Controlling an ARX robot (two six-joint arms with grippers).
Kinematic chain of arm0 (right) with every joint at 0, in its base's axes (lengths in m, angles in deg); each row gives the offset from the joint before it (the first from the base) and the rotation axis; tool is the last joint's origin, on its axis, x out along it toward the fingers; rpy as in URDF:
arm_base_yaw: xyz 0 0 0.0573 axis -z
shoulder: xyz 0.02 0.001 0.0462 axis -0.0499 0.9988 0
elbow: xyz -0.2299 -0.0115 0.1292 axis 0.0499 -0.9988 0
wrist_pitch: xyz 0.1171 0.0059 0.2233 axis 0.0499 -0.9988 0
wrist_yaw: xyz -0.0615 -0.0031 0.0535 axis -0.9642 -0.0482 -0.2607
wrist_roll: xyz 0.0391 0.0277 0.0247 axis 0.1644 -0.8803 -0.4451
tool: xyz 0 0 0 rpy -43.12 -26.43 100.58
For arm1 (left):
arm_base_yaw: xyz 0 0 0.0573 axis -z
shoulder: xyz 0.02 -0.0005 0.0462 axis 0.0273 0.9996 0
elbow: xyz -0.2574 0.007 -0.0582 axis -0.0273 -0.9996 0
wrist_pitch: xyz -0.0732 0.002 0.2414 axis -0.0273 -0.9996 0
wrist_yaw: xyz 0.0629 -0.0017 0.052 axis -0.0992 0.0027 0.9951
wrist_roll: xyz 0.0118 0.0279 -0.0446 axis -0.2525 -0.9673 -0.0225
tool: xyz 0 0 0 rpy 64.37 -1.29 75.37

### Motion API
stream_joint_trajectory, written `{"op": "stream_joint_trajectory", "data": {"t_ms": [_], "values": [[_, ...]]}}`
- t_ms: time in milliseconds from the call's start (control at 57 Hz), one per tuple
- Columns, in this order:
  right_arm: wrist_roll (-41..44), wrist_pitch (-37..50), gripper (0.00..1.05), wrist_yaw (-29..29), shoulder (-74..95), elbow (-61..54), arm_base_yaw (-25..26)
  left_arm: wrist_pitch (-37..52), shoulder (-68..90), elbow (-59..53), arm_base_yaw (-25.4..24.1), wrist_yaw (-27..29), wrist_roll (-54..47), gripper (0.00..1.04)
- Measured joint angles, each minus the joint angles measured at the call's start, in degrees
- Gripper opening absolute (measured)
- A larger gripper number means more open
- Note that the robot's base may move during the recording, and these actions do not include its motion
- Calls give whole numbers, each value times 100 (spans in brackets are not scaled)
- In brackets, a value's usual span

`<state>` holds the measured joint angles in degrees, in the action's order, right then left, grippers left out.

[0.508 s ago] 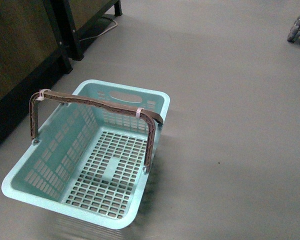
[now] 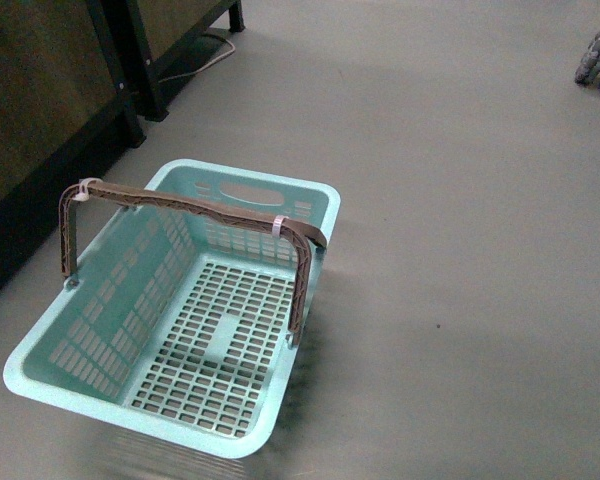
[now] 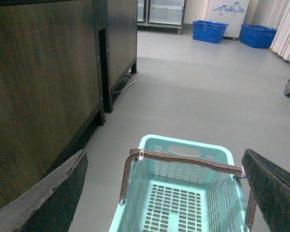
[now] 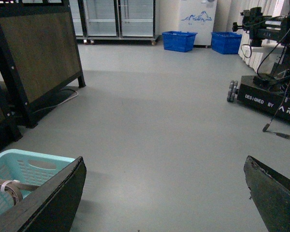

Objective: Pick mango and avocado into basket

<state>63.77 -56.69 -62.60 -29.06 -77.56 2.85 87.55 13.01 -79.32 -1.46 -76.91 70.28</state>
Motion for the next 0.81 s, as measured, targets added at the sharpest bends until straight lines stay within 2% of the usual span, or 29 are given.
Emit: {"op": "stream_joint_trajectory", "data": {"t_ms": [806], "values": [[0,0,97,0,0,0,0,0,0,0,0,0,0,97]]}}
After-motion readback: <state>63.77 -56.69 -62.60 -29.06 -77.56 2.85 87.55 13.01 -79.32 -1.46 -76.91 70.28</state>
